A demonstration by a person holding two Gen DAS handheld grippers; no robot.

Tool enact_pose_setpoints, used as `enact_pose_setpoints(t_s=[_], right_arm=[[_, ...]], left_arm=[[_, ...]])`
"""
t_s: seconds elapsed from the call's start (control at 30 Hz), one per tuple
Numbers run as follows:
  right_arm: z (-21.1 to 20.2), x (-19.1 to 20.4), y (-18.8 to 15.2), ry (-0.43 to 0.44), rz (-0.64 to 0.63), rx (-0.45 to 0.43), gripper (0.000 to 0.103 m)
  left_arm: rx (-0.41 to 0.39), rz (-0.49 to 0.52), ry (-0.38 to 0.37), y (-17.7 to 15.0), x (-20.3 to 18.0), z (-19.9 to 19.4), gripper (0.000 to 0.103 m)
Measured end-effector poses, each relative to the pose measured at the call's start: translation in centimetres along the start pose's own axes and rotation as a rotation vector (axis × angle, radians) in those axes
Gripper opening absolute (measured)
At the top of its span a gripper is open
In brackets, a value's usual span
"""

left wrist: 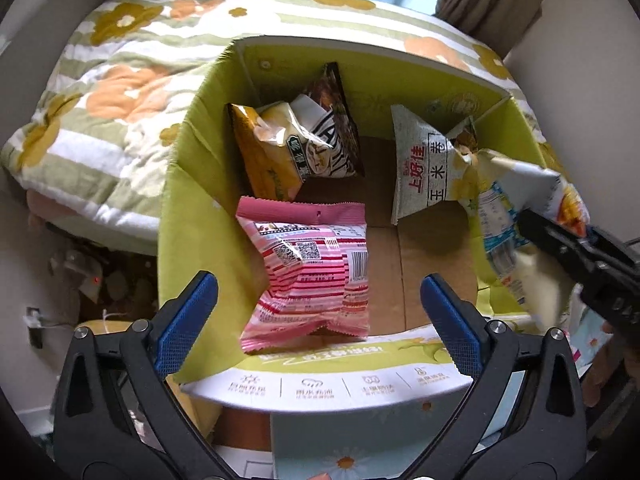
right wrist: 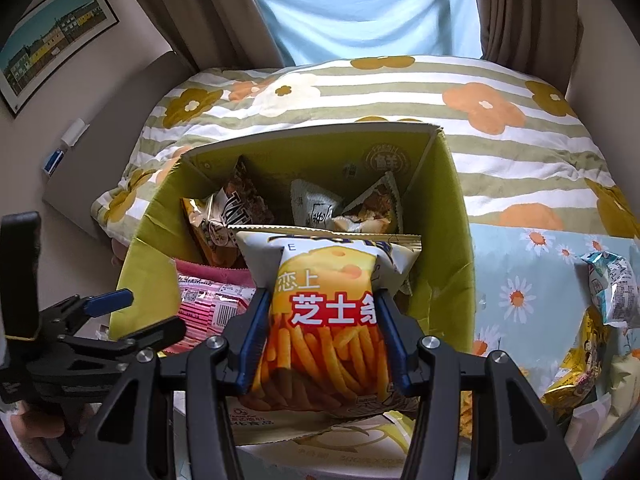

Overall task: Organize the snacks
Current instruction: 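Carry both bags into the box and open both tools to release them, then move both tools back from the box toward the remaining snacks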

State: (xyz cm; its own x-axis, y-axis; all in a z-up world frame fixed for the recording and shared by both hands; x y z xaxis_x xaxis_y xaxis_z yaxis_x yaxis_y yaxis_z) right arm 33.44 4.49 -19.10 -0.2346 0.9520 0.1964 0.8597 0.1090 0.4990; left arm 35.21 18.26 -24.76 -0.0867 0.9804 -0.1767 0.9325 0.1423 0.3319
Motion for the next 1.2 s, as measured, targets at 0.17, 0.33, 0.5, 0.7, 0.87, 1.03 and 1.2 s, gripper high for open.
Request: enact_pose_setpoints(t_s=[0.17, 0.33, 0.5, 0.7, 0.87, 1.03, 1.2], right_arm=[[1.2, -0.3, -0.5, -0.012, 0.023, 0.011, 0.077], [0.8, -0.2, -1.2, -0.020, 0.014, -0.033, 0.096], [0.4, 0.1, -2.0, -0.022, -0.004, -0.014, 0.096], [-1.1, 0.7, -1.9, -0.006, -0.003, -0.037, 0.096], [-2.7, 0.9, -1.9, -0.015, -0.003, -0.057, 0.096], [-5.3, 0.4, -2.2, -0.036, 0.018, -0.086, 0.096], [-8.5, -1.3, -3.2, -0.089, 0.048, -0.114, 0.096]], left_arm=[[-0.019, -0.013, 0.007, -0.3, 0.6, -0.9, 0.101], [-0.031, -0.018, 0.022, -0.9, 1.2, -1.3, 0.101], [-0.035, -0.028, 0.010, -1.7, 1.4, -1.7, 0.101], [-0.060, -0.022, 0.011, -2.0, 1.1, -3.0, 0.101], [-0.092, 0.015, -0.005, -2.0, -0.2, -4.5, 0.101], [-0.130, 0.075, -0.045, -1.9, -2.9, -5.8, 0.101], [-0.146, 0.146, -0.123, -2.0, -6.8, -6.9, 0.101]])
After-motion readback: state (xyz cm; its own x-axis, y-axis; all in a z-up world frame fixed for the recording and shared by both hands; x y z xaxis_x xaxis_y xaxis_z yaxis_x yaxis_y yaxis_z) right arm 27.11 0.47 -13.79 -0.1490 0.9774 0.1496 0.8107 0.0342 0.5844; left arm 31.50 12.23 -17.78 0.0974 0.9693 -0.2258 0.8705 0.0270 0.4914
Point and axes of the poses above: each gripper's, at about its wrist camera, not at the fingertips, and z roughly the way its jaws point, x to its left, y to its top, the point moved 10 cm from there along z, roughly the way its jaws point, and after that the axes turned 6 degrees about -z, right-handed, at the moved point
